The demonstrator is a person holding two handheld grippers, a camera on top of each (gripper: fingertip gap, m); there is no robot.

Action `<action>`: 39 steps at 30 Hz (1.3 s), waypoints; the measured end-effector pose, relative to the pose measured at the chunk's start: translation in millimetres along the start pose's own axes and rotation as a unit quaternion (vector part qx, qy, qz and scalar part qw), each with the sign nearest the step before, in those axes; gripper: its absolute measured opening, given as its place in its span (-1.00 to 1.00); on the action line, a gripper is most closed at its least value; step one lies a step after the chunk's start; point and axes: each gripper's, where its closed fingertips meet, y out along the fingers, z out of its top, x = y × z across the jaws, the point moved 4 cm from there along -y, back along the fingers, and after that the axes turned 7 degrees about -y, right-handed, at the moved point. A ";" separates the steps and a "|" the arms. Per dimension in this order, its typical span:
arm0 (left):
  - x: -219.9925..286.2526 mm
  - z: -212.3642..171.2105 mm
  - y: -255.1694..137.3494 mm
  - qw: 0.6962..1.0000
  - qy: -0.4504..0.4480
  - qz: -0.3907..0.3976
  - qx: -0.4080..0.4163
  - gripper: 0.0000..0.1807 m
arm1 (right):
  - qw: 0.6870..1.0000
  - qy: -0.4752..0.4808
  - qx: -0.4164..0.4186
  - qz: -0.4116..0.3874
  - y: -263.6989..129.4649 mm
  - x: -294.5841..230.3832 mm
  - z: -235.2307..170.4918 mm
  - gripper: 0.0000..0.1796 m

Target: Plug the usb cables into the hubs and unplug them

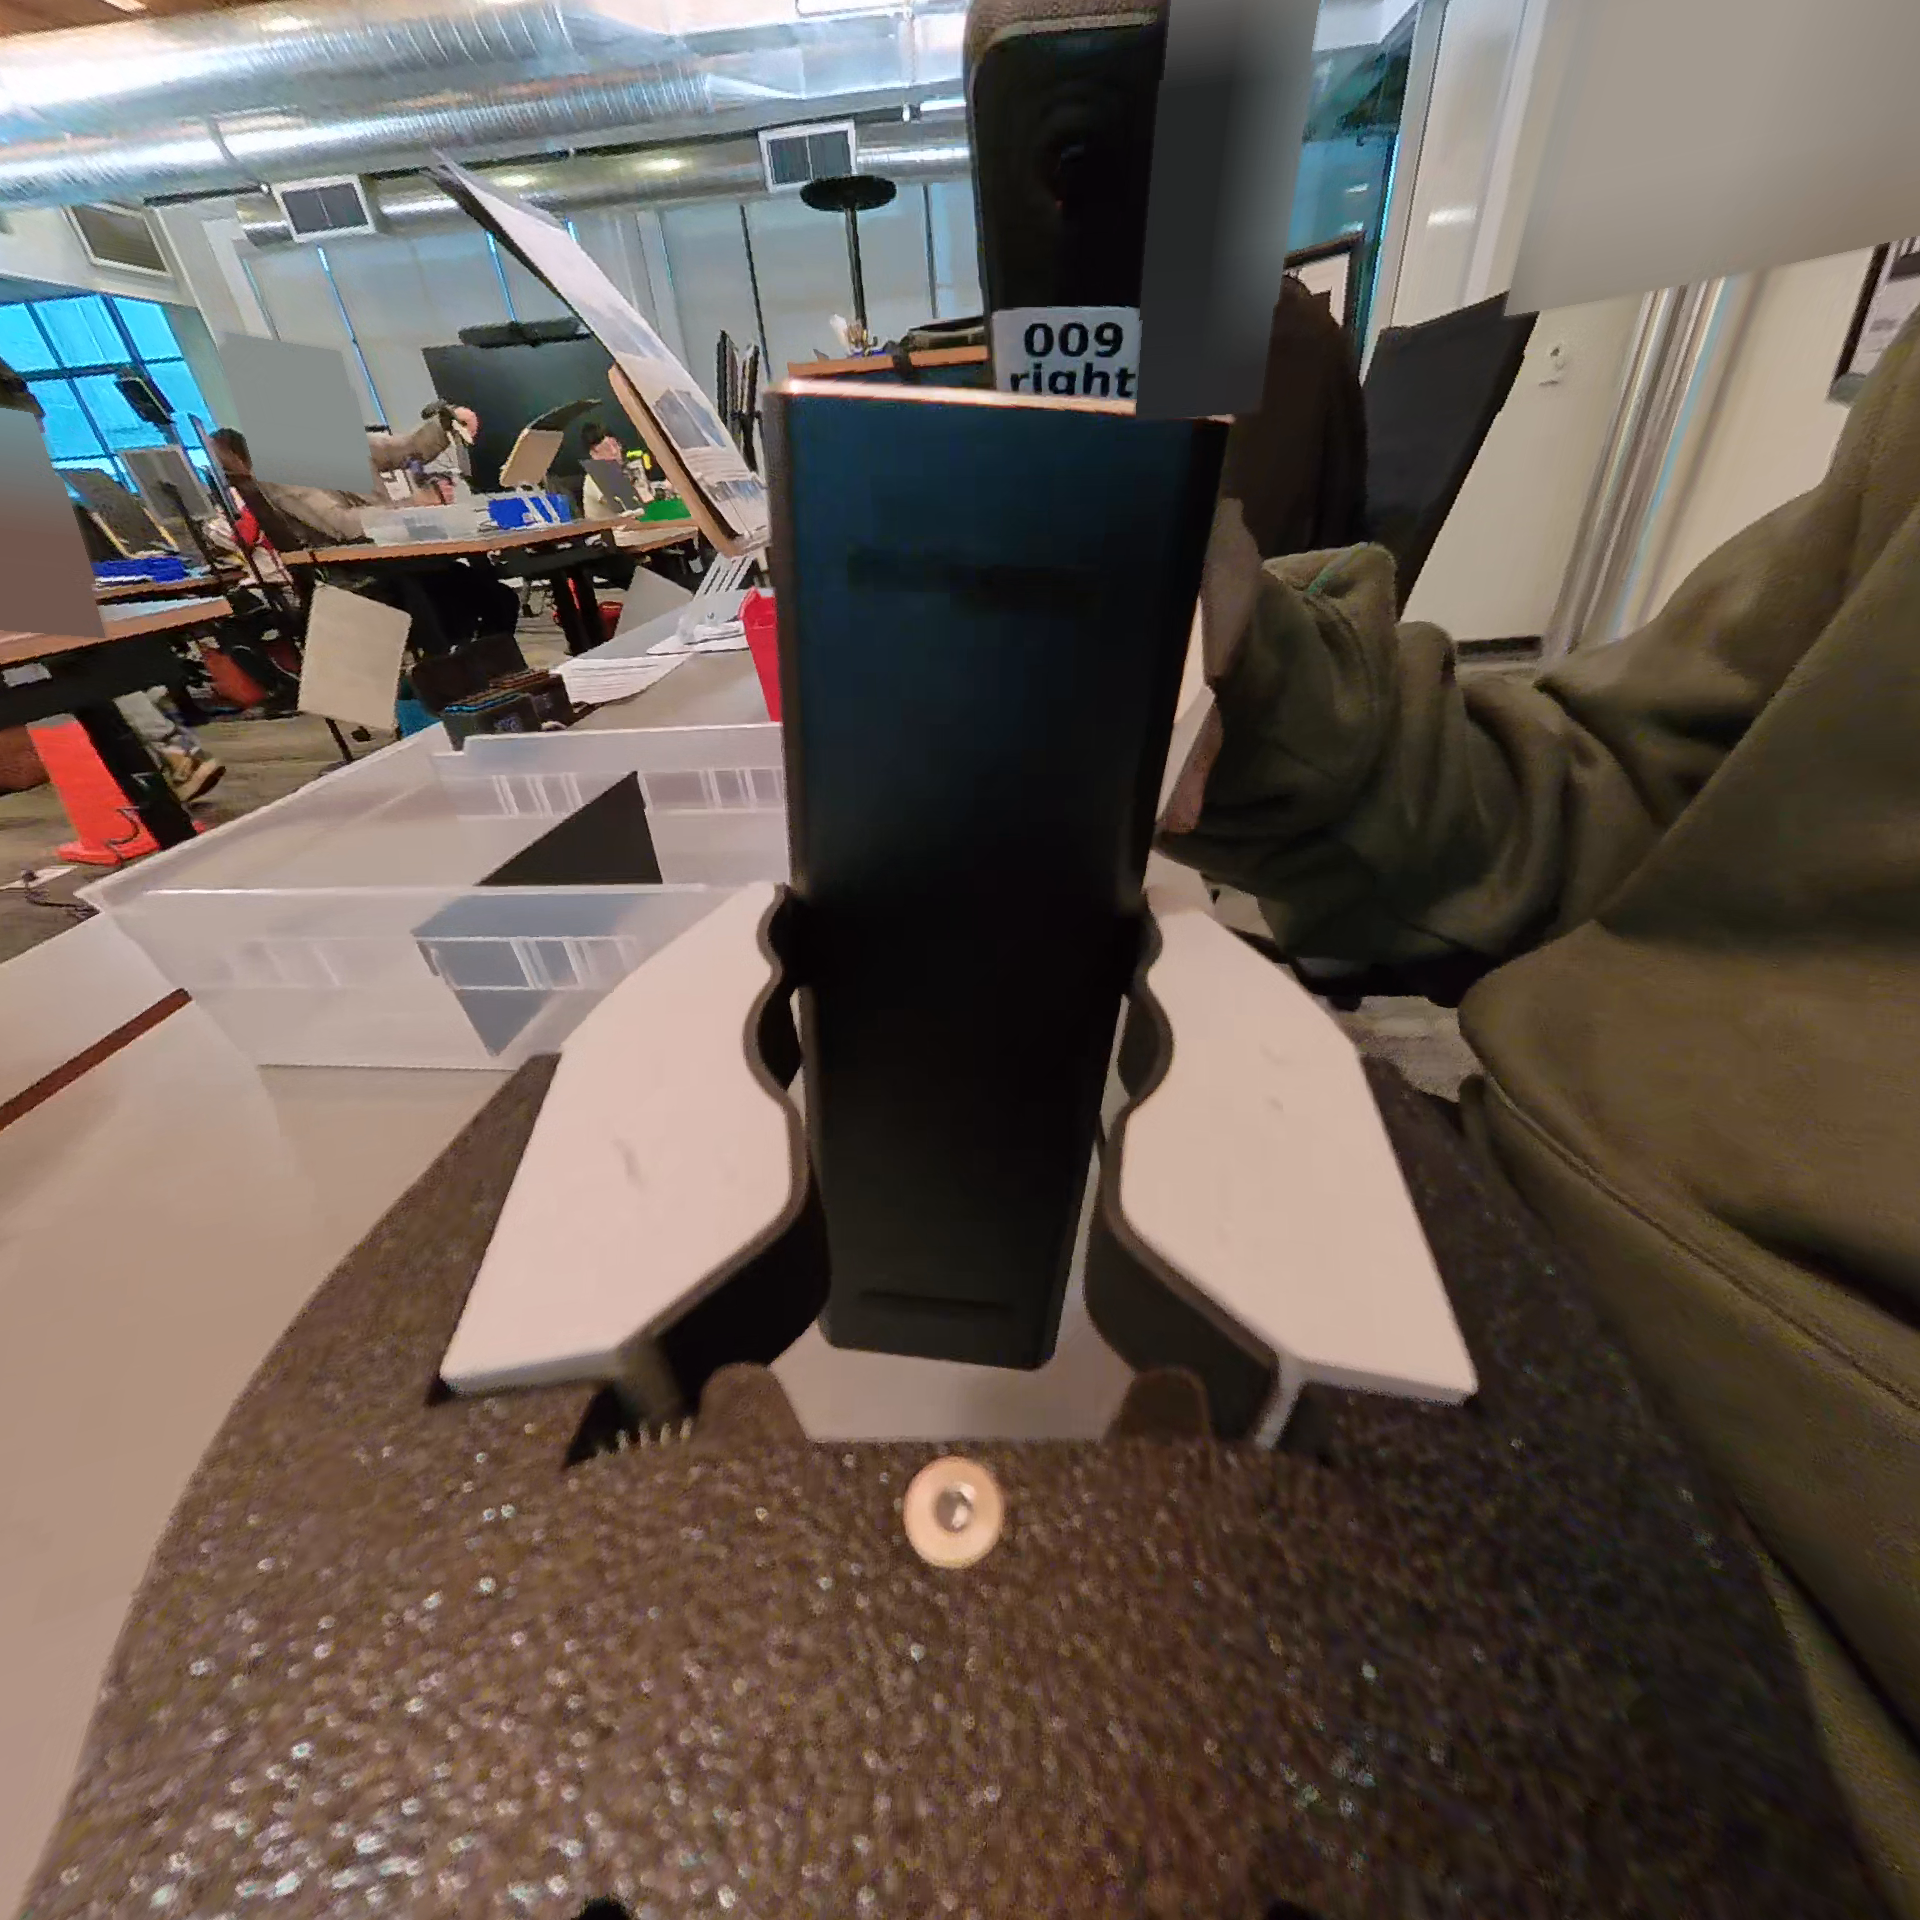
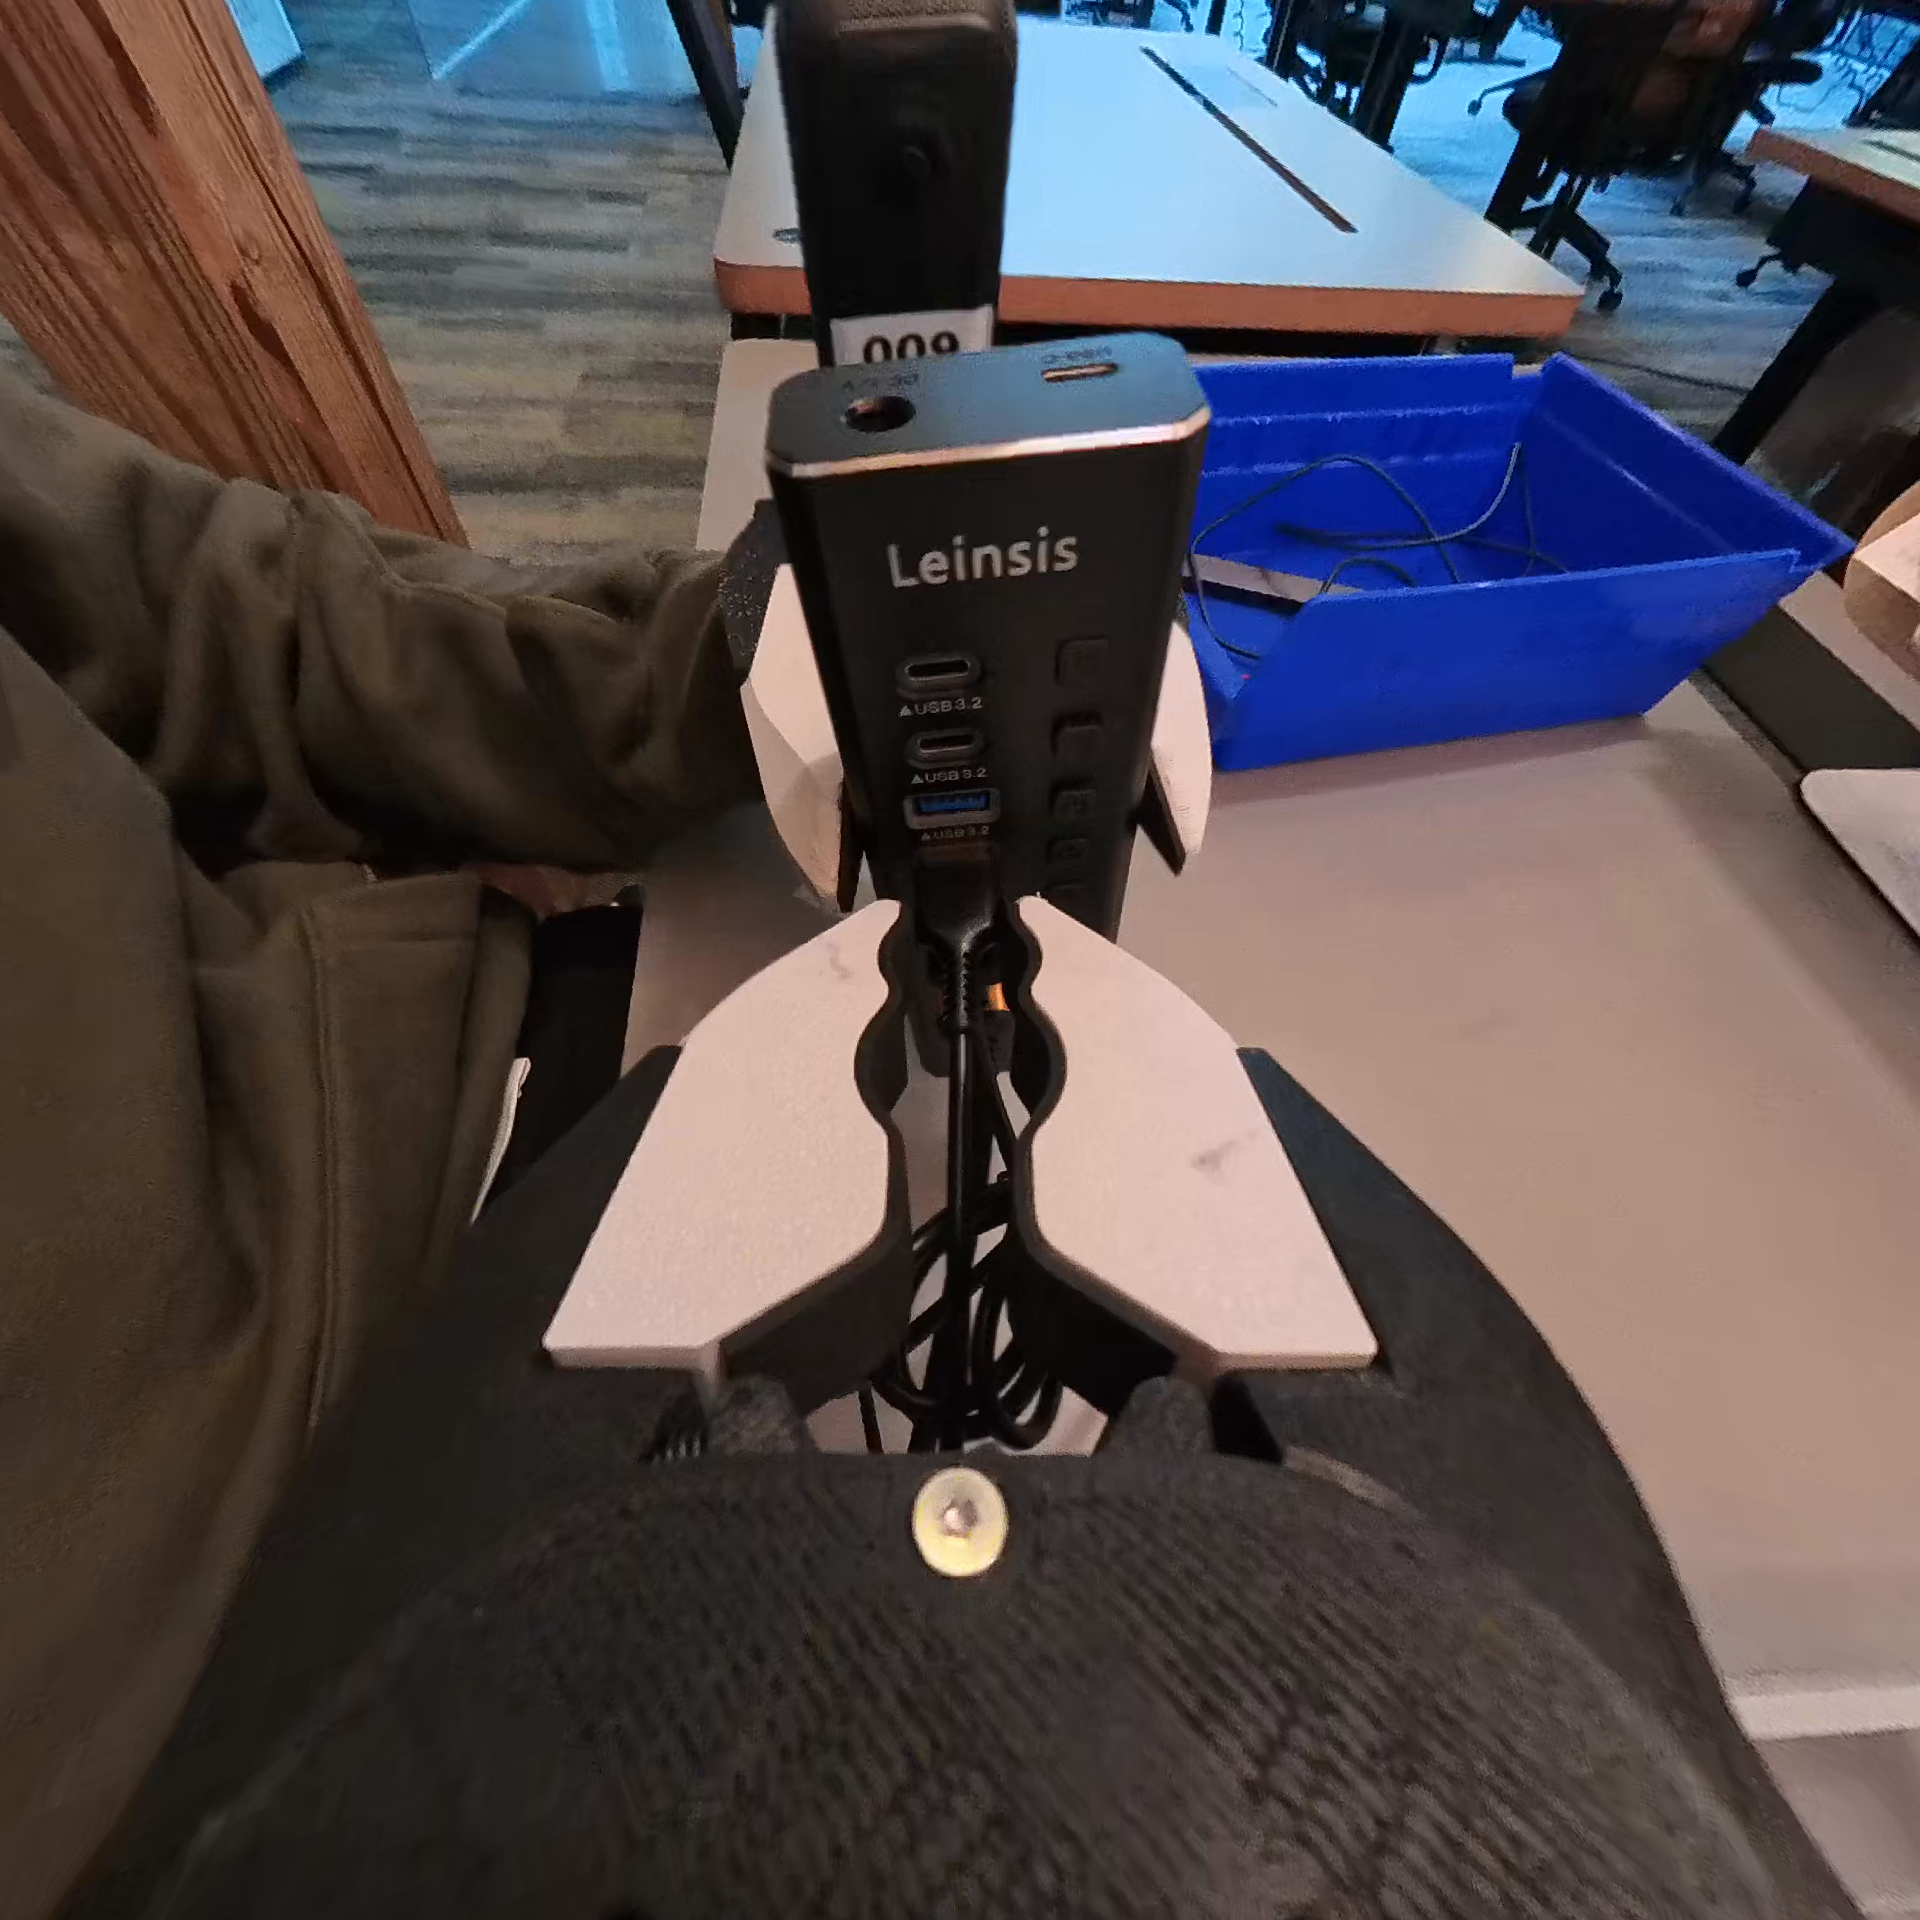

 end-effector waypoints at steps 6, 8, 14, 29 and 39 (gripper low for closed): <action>0.3 -1.1 -1.3 1.000 0.005 -0.005 0.003 -0.34 | 0.999 0.030 0.024 0.018 3.1 -0.4 0.4 -0.83; 0.1 -1.8 -1.4 1.000 0.006 -0.005 0.000 -0.34 | 0.999 0.031 0.022 0.017 3.7 0.0 -0.3 -0.83; -3.3 -6.0 -1.8 1.000 -0.001 -0.001 -0.001 -0.34 | 0.999 0.033 0.014 0.007 7.2 2.4 -2.4 -0.83; -5.5 -5.9 -2.5 1.000 -0.024 -0.010 0.017 -0.34 | 1.000 -0.003 0.029 -0.003 8.9 4.6 -0.3 -0.83; -8.2 -8.7 -3.7 1.000 -0.008 0.001 0.020 -0.34 | 1.000 0.015 0.002 -0.011 10.5 7.6 -3.0 -0.82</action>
